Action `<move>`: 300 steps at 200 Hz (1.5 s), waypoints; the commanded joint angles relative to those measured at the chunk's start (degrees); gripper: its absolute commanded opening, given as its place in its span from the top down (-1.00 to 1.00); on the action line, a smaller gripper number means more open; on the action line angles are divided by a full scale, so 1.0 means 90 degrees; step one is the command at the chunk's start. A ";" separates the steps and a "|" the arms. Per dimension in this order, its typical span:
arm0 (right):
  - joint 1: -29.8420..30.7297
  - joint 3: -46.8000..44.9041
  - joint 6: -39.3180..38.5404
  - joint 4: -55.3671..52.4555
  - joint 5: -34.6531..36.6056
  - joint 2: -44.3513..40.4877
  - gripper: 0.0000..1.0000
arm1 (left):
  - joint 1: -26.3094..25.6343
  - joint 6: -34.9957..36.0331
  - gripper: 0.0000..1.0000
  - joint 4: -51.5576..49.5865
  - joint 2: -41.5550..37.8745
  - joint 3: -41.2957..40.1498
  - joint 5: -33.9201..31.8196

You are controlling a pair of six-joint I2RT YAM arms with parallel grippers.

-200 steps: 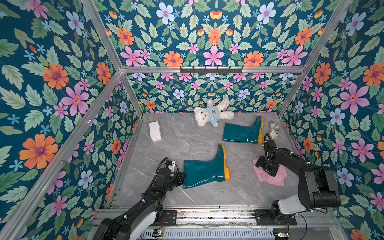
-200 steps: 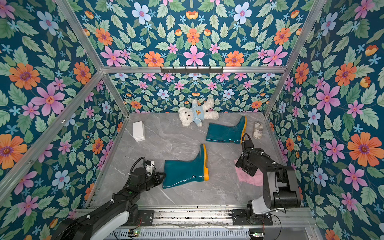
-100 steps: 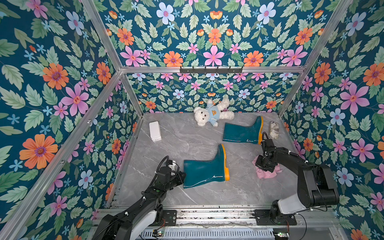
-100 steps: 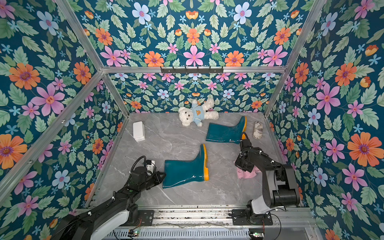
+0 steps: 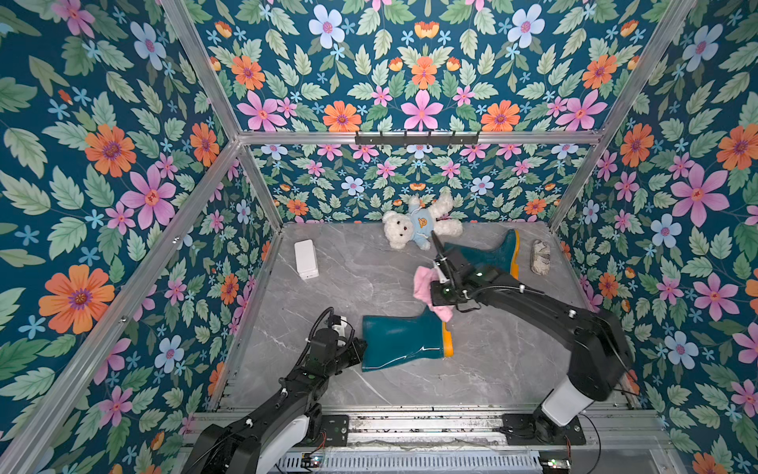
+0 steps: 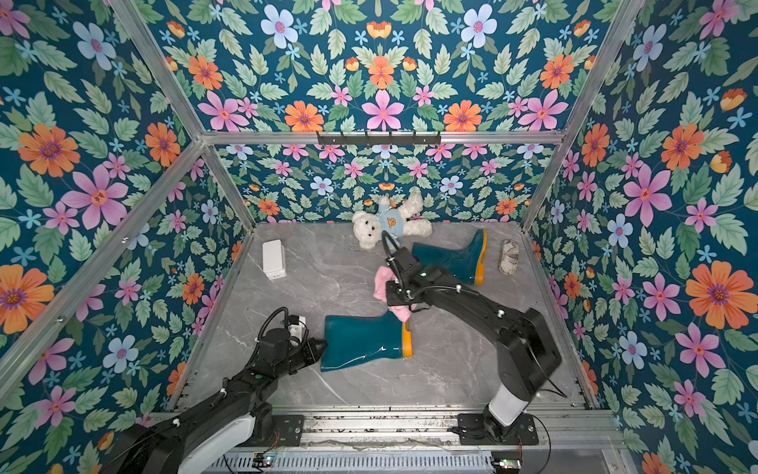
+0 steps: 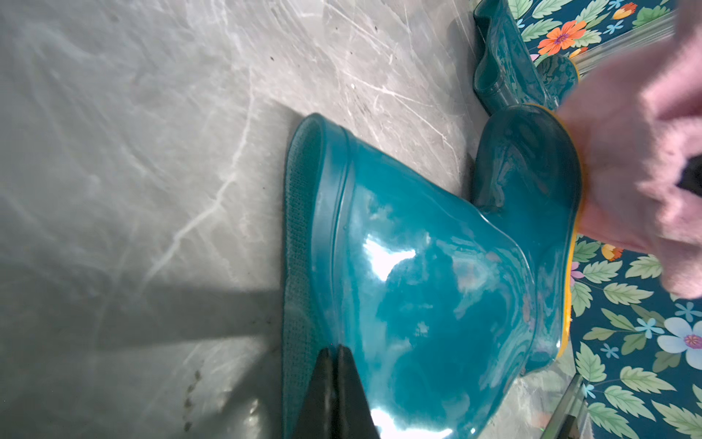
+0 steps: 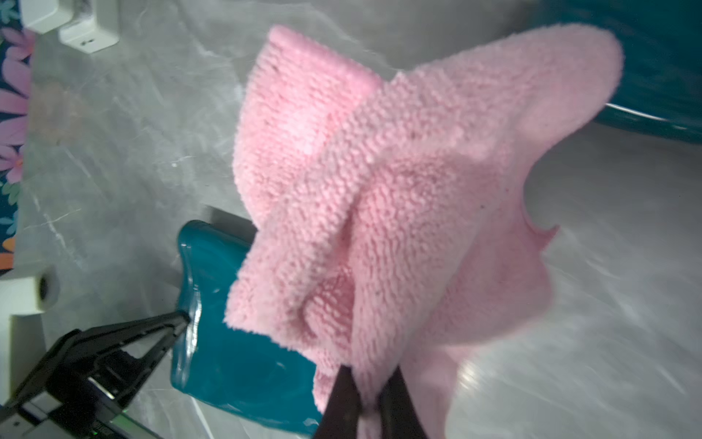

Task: Wipe the rubber boots with a cloth
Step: Wipe the dirt off the rubber boot.

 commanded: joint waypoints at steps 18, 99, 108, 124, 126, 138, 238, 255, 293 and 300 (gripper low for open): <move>0.0664 0.1477 0.0201 -0.0057 -0.0888 0.1743 1.00 | 0.0119 -0.0072 1.00 -0.0075 -0.0200 -0.0055 -0.0096; 0.1272 0.2878 0.0318 -0.0554 -0.1768 0.3230 1.00 | 0.0270 -0.0103 1.00 0.0101 -0.0086 -0.0120 0.0104; 0.1266 0.2795 0.0324 -0.0721 -0.1619 0.3182 1.00 | 0.0267 -0.0112 1.00 0.0101 -0.0096 -0.0127 0.0104; 0.1250 0.2647 0.0304 -0.1088 -0.1229 0.3025 1.00 | 0.0278 -0.0117 1.00 0.0101 -0.0125 -0.0152 0.0104; 0.1237 0.2619 0.0300 -0.1130 -0.1180 0.3000 1.00 | 0.0278 -0.0122 1.00 0.0106 -0.0132 -0.0156 0.0104; 0.1192 0.2441 0.0299 -0.1329 -0.0914 0.2800 1.00 | 0.0293 -0.0129 1.00 0.0111 -0.0154 -0.0172 0.0103; 0.0283 0.0019 0.0326 -0.2390 0.1177 0.0464 1.00 | 0.0341 -0.0152 1.00 0.0081 -0.0311 -0.0221 0.0153; 0.0094 -0.0228 0.0318 -0.2390 0.1309 0.0097 1.00 | 0.0350 -0.0148 1.00 0.0090 -0.0296 -0.0211 0.0176; 0.0122 -0.0111 0.0307 -0.1934 0.0757 0.0067 1.00 | 0.0351 -0.0134 1.00 0.0182 -0.0214 -0.0234 0.0202; 0.0341 0.0016 0.0373 -0.1713 0.0636 0.0201 1.00 | 0.0349 -0.0134 1.00 0.0205 -0.0199 -0.0236 0.0207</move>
